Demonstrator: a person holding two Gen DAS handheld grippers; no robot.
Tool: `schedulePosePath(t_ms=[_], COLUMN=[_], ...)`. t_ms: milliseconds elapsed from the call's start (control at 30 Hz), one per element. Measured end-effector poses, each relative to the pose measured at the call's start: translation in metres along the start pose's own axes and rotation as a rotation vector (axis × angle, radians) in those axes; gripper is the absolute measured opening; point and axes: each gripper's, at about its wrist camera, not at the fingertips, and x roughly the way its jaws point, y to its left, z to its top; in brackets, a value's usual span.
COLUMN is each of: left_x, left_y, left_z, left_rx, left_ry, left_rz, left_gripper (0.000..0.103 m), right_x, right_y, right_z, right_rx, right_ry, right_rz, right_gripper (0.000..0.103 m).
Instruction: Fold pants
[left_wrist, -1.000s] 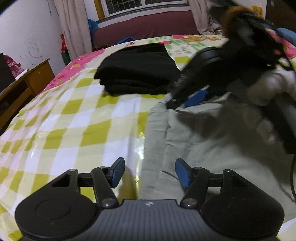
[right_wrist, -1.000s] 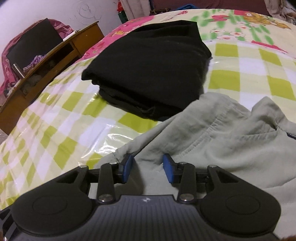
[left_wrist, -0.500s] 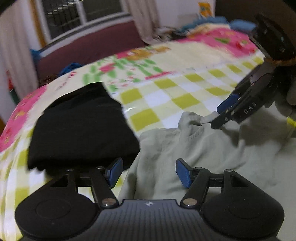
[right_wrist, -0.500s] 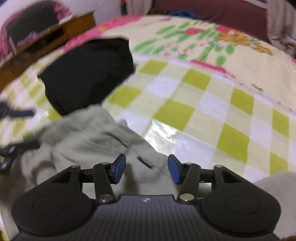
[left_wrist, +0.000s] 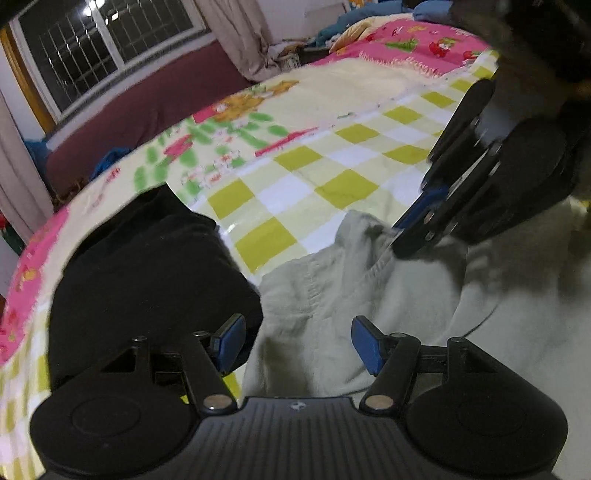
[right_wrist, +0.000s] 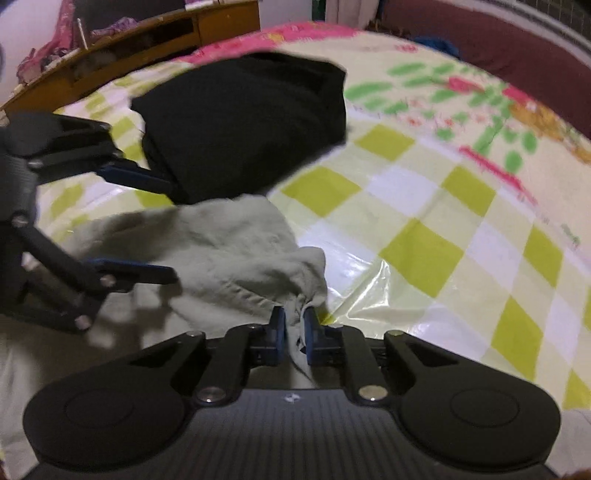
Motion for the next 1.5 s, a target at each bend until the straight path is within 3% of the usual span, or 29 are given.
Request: schedulePosePath(t_ms=[100,167,233,333,433,533,600,667,767,867,933,1033,1100,1200,1300,1333,1367,1400,1500], left_x=[-0.024,-0.047,-0.069,-0.092,-0.110,-0.128,-0.139,-0.149,-0.157,-0.153,-0.150,-0.157,-0.160,-0.161,-0.159,-0.160,-0.160,-0.161,-0.161], left_y=[-0.003,-0.006,-0.010,-0.020,-0.035,-0.048,-0.050,-0.049,-0.051,-0.057,-0.061,-0.069,-0.073,-0.081,-0.087,-0.089,-0.091,-0.094,-0.102], left_z=[-0.008,-0.019,-0.039,-0.076,-0.108,-0.128,-0.132,-0.133,-0.133,-0.135,-0.139,-0.144,-0.145,-0.143,-0.139,-0.138,-0.137,-0.135,-0.132], left_rx=[-0.015,-0.056,-0.131,-0.246,-0.305,-0.318,-0.361,-0.438,-0.532,-0.572,-0.566,-0.462,-0.392,-0.300,-0.242,-0.226,-0.210,-0.195,-0.131], left_ry=[-0.035,-0.069,-0.088,-0.056,-0.008,0.019,0.014,-0.005,-0.051,-0.037,-0.003,0.009,0.014,0.017,0.009,0.002,-0.005,-0.012,-0.041], left_rz=[0.015,0.020,0.030,0.014,-0.007,-0.016,-0.044,-0.099,-0.144,-0.149,-0.102,0.008,0.024,0.027,0.010,0.002,-0.005,-0.007,0.018], left_gripper=[0.077,0.078,0.080,0.080,0.080,0.080,0.080,0.082,0.093,0.095,0.095,0.095,0.095,0.095,0.095,0.095,0.095,0.095,0.095], right_x=[-0.049,-0.084,-0.110,-0.111,-0.078,-0.076,-0.084,-0.090,-0.095,-0.096,-0.103,-0.110,-0.107,-0.093,-0.068,-0.059,-0.054,-0.049,-0.060], right_y=[0.020,0.055,0.087,0.134,0.178,0.185,0.181,0.178,0.167,0.153,0.156,0.173,0.187,0.205,0.216,0.216,0.214,0.211,0.193], right_z=[-0.007,-0.019,-0.040,-0.087,-0.138,-0.151,-0.144,-0.140,-0.137,-0.138,-0.144,-0.152,-0.157,-0.154,-0.143,-0.137,-0.131,-0.122,-0.097], right_rx=[0.011,-0.091,-0.135,-0.132,-0.228,-0.188,-0.157,-0.168,-0.102,-0.017,-0.060,-0.264,-0.407,-0.587,-0.685,-0.693,-0.678,-0.633,-0.393], right_ry=[-0.101,-0.172,-0.201,-0.115,0.021,0.041,0.024,-0.002,-0.014,-0.023,-0.049,-0.086,-0.091,-0.110,-0.109,-0.094,-0.069,-0.037,-0.021], right_rz=[0.009,-0.055,-0.008,0.113,0.054,0.055,0.034,-0.013,-0.039,-0.045,-0.095,-0.184,-0.170,-0.141,-0.149,-0.147,-0.134,-0.108,-0.017], right_gripper=[0.011,0.011,0.011,0.011,0.018,0.016,0.030,0.035,0.035,0.036,0.036,0.040,0.047,0.048,0.045,0.043,0.026,0.002,0.003])
